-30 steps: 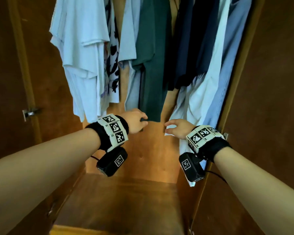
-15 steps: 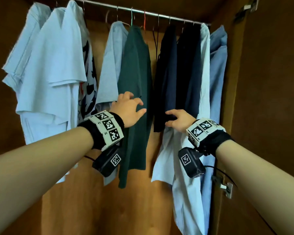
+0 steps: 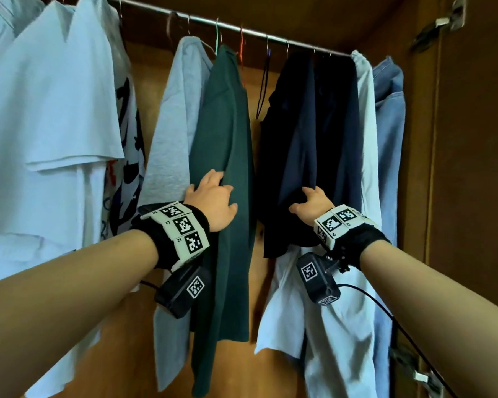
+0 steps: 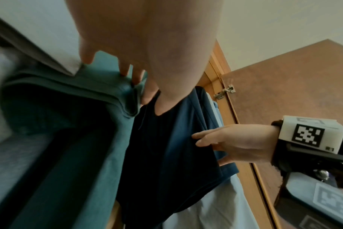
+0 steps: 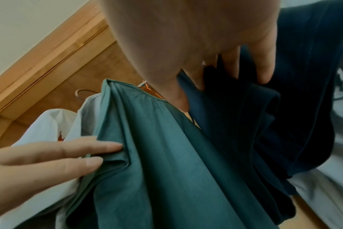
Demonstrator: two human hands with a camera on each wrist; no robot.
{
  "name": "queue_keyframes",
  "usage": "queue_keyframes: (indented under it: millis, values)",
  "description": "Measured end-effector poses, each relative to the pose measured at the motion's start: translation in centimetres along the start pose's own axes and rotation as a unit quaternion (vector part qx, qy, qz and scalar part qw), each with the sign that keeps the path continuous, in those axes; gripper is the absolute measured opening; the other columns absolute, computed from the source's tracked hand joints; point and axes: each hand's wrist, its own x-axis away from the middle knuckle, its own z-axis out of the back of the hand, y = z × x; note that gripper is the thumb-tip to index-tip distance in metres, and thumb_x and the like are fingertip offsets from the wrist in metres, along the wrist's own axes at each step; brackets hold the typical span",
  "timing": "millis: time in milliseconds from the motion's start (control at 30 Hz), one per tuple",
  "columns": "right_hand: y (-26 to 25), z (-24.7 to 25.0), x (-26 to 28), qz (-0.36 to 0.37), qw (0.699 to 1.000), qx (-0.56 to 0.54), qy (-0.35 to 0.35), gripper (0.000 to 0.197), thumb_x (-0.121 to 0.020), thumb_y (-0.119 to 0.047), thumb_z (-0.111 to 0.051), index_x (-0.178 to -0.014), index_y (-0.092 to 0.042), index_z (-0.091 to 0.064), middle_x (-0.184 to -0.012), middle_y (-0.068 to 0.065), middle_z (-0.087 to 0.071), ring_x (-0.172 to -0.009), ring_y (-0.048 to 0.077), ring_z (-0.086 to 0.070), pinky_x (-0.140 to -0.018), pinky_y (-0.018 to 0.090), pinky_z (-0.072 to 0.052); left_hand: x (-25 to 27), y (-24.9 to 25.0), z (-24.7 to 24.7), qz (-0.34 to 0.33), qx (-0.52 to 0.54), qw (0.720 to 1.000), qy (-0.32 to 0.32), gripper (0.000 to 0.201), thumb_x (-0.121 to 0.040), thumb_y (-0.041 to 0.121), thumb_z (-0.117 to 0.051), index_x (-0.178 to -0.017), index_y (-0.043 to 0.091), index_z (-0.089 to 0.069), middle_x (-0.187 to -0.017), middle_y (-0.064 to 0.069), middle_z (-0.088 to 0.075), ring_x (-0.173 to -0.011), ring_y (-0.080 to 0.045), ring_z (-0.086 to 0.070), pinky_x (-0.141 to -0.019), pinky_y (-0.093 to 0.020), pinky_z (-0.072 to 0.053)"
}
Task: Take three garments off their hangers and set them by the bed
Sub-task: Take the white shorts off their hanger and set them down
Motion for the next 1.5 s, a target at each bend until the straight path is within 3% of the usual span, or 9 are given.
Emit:
queue_keyframes:
  millis: [233,433,533,633,800,900,1033,1300,1500]
  values:
    - [-1.1,-2.1,-1.5,0.191,0.975,-0.089,-0.075,0.059,-0.09,-0.016,-0.056,-0.144,-0.02,-0.035,-0.156,0.011,-0.023,-0.147,0.014,-0.013,-0.115,0.018,-0.007,-2.5,2.2,0.4,-0.028,0.166,0.982,0.089,0.048,-0.096,0.045,-0.038,-0.138,0.022,-0.042,-0.154,-0.007,-0.022,-0.142,-0.03,-0.023,-0.115,-0.047,-0.025]
    - [-1.2,-0.6,-3.1,0.338,0.928,-0.149,-0.05,0.025,-0.084,-0.001,-0.057,-0.105,-0.004,-0.07,-0.112,0.006,-0.063,-0.109,0.013,-0.053,-0.104,0.022,-0.035,-6.0,5.1,0.3,-0.005,0.247,0.965,0.087,0.065,-0.092,0.037,-0.051,-0.147,0.025,-0.019,-0.135,-0.021,-0.047,-0.124,-0.036,-0.049,-0.106,-0.042,-0.038]
    - [0.5,1.3,-4.6,0.263,0.945,-0.136,0.136,0.025,-0.081,-0.006,-0.058,-0.1,-0.013,-0.073,-0.126,0.004,-0.057,-0.121,0.018,-0.051,-0.104,0.012,-0.031,-6.9,5.6,-0.2,-0.035,0.223,0.967,0.122,0.087,-0.084,0.002,-0.05,-0.147,0.043,-0.007,-0.103,-0.016,-0.058,-0.094,-0.035,-0.058,-0.087,-0.043,-0.048]
    - [2.7,3.1,-5.7,0.111,0.945,-0.06,0.302,0.045,-0.077,-0.017,-0.06,-0.122,-0.02,-0.056,-0.147,0.002,-0.035,-0.136,0.024,-0.033,-0.113,0.037,-0.028,-7.3,5.8,-1.1,-0.029,0.21,0.969,0.126,0.087,-0.082,-0.005,-0.04,-0.143,0.052,-0.015,-0.1,-0.01,-0.048,-0.089,-0.033,-0.053,-0.084,-0.04,-0.046]
    - [5.2,3.8,-7.2,-0.004,0.949,-0.102,0.299,0.074,-0.075,-0.017,-0.066,-0.14,-0.013,-0.031,-0.14,0.008,-0.045,-0.131,0.028,-0.04,-0.109,0.043,-0.034,-8.5,5.1,-2.9,0.016,0.182,0.98,0.082,0.06,-0.087,0.005,-0.043,-0.138,0.036,-0.041,-0.136,-0.012,-0.042,-0.121,-0.037,-0.049,-0.105,-0.043,-0.04]
    - [5.9,3.6,-7.9,0.009,0.968,-0.1,0.228,0.055,-0.081,-0.016,-0.061,-0.133,-0.016,-0.044,-0.115,0.006,-0.065,-0.115,0.026,-0.057,-0.098,0.034,-0.042,-8.6,5.4,-3.3,0.04,0.152,0.985,0.072,0.062,-0.088,0.01,-0.044,-0.145,0.029,-0.029,-0.139,-0.014,-0.041,-0.125,-0.037,-0.046,-0.108,-0.05,-0.035]
    - [5.4,2.7,-8.4,0.06,0.982,-0.036,0.173,0.012,-0.083,-0.016,-0.059,-0.089,-0.009,-0.067,-0.087,0.012,-0.065,-0.094,0.028,-0.062,-0.074,0.027,-0.041,-8.5,6.1,-3.7,0.04,0.141,0.986,0.077,0.06,-0.09,0.016,-0.044,-0.148,0.019,-0.024,-0.136,-0.015,-0.044,-0.126,-0.034,-0.044,-0.109,-0.049,-0.031]
    - [2.9,0.7,-7.5,0.274,0.956,-0.104,-0.009,0.028,-0.086,-0.005,-0.06,-0.113,-0.007,-0.065,-0.146,0.009,-0.042,-0.138,0.02,-0.035,-0.116,0.025,-0.018,-9.6,8.7,-3.3,0.034,0.148,0.986,0.069,0.057,-0.094,0.056,-0.027,-0.12,0.012,-0.051,-0.131,-0.015,-0.052,-0.122,-0.035,-0.048,-0.107,-0.05,-0.03]
    - [4.9,3.7,-7.5,0.169,0.952,0.011,0.255,0.05,-0.081,-0.018,-0.057,-0.13,-0.016,-0.051,-0.156,0.011,-0.018,-0.146,0.025,-0.014,-0.119,0.032,-0.011,-10.0,9.0,-3.0,0.047,0.139,0.983,0.114,0.052,-0.087,0.012,-0.048,-0.135,0.014,-0.028,-0.119,-0.015,-0.059,-0.111,-0.037,-0.055,-0.1,-0.048,-0.032]
